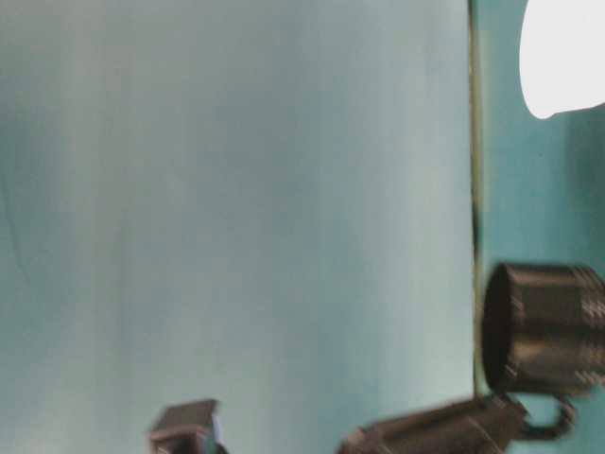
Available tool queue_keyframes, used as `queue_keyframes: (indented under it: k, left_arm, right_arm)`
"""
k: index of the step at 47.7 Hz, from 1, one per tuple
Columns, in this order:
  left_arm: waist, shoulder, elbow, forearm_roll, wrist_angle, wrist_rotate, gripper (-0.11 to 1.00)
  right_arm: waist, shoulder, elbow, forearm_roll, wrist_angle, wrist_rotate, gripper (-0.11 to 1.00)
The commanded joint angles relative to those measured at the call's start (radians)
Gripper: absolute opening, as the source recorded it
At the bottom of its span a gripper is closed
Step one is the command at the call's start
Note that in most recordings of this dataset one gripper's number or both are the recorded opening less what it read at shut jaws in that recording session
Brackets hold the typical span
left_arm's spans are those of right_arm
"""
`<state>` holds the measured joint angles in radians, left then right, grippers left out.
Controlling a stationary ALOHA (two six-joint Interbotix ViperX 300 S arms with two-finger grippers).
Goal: Put a paper cup into the cup holder on your left arm.
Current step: 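Close the left gripper on the handle and push the mug rightward, then open the left gripper and pull the left arm back from the mug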
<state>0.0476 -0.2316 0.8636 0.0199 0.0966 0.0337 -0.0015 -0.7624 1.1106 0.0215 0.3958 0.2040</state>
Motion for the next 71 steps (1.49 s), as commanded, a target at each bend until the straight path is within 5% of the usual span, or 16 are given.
queue_keyframes:
  k: [1, 21, 71]
  left_arm:
    - [-0.003, 0.006, -0.048, 0.002, -0.005, 0.002, 0.32]
    - [-0.011, 0.117, -0.17, 0.002, -0.009, 0.005, 0.32]
    - [-0.029, 0.267, -0.172, 0.002, -0.126, 0.002, 0.32]
  right_arm:
    - [-0.003, 0.002, -0.023, -0.002, -0.003, 0.006, -0.01]
    - [-0.002, 0.003, -0.023, -0.003, -0.003, 0.006, -0.01]
    - [-0.005, 0.002, -0.021, -0.012, -0.003, 0.006, -0.01]
